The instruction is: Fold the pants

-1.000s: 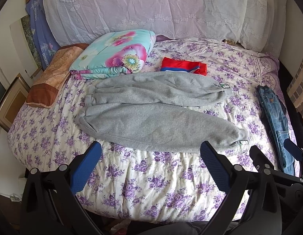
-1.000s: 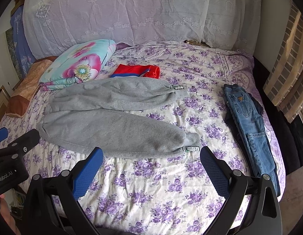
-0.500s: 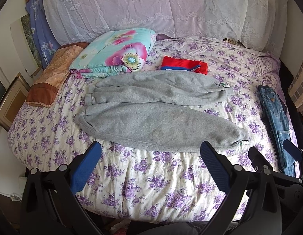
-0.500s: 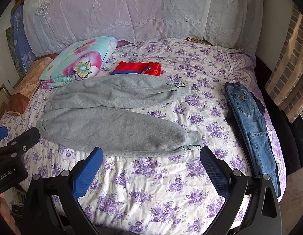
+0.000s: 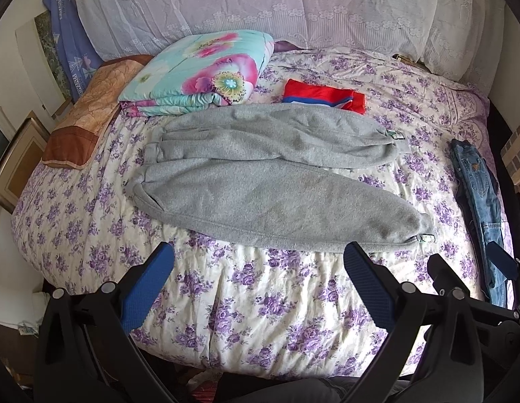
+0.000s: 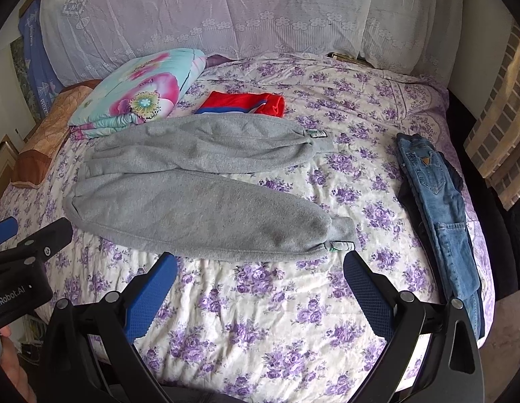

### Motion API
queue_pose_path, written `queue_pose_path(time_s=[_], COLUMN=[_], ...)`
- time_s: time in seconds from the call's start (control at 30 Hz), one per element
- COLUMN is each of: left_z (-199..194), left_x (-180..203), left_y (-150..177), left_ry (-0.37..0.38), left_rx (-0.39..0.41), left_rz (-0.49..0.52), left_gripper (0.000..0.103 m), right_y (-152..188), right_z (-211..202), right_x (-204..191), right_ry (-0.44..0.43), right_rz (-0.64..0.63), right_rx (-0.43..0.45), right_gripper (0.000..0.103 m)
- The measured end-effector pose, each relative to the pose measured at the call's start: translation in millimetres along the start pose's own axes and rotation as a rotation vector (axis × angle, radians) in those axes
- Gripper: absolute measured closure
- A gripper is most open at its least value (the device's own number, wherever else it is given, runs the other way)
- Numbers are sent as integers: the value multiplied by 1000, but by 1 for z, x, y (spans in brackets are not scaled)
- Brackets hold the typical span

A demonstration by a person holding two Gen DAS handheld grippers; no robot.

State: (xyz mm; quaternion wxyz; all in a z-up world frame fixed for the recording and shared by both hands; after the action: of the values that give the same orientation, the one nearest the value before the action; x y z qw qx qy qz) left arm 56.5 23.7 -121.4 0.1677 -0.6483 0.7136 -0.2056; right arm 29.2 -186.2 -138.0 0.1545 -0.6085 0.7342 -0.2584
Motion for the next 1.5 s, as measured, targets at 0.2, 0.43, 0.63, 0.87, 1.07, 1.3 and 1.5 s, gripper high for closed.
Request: queue_pose_path(time_s=[0.2,0.43,0.63,0.87,1.07,1.3,1.5], left_z=[80,207,260,262,254,261,250], left_x=[-70,-191,-221,-233,-236,-234,-230], left_y=[3,19,11,4,11,15,15], left_ry=[-44,11,164,227,198,193,177], left_rx=[-157,-328,-349,-300,-265,-286,-275], left_rz=[-199,-579,-751,-780,-714,-715,-705], left_gripper=[5,5,45,86,89,89,90], right_y=[7,50,72,54,49,51,49], right_z=[46,117,140,143,185,255,243], right_x=[16,82,97,74,68,84,87], right_ry=[2,98,69,-60,-172,-229,-349], right_rz=[14,132,254,302,434,632,717], right_rx=[-104,-263,-312,-259,-268,-349,-334], right_gripper=[3,4,4,4,4,73,94])
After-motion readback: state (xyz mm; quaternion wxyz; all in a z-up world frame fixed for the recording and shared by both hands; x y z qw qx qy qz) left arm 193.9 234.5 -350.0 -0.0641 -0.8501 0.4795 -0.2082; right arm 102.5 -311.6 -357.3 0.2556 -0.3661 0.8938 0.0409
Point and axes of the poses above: each gripper's, at about its wrist camera, not at the fingertips, and z roughly the way its jaws point, x to its right, y to its underside, the point moved 9 cm from there along z, roughly the way its jaws point, and after that the axes turned 4 degrees about y, right-handed, at the moved point
